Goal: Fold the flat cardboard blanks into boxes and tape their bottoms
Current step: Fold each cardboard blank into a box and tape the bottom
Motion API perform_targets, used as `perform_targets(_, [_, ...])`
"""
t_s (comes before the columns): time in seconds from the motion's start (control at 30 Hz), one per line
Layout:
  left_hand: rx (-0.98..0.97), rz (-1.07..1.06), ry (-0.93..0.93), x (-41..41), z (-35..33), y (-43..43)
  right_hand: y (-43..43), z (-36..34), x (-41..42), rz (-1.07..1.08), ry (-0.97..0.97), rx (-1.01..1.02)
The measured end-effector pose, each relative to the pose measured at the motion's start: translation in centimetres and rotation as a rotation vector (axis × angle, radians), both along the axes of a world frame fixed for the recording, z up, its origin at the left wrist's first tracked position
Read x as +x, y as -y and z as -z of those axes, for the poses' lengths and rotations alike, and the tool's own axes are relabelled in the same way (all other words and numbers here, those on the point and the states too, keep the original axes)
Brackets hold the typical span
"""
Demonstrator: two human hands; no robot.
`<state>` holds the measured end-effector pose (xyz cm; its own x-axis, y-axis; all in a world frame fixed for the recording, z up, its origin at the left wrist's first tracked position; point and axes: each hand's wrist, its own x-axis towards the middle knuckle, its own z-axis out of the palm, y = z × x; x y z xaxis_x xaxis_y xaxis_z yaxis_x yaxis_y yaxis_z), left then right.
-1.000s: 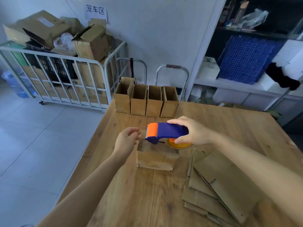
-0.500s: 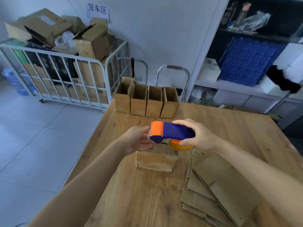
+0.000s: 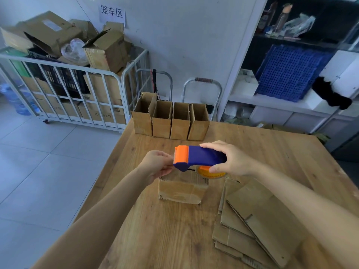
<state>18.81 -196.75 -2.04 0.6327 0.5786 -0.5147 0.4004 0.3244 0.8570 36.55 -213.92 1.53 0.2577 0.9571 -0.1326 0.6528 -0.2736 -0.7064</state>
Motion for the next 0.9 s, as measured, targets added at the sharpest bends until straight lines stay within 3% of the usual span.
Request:
perform_targets(0.1, [0.102, 0.041, -0.045, 0.1, -0.1, 0.3, -0.4, -0.4, -0.2, -0.03, 0.071, -0.028])
perform_targets(0.53, [0.159, 0.045, -0.119, 0.6, -0.2, 0.4, -0.2, -1.6, 0.1, -0.094, 0.2, -0.056])
perform_targets(0.77, [0.15, 0.071, -0.101, 0.4, -0.4, 0.8, 0.3, -1.3, 0.5, -0.148, 0.38, -0.024])
perform_targets(0.9, [0.127, 0.061, -0.047, -0.2, -0.3, 0.5, 0.0, -0.7, -0.4, -0.284, 0.549, -0.004])
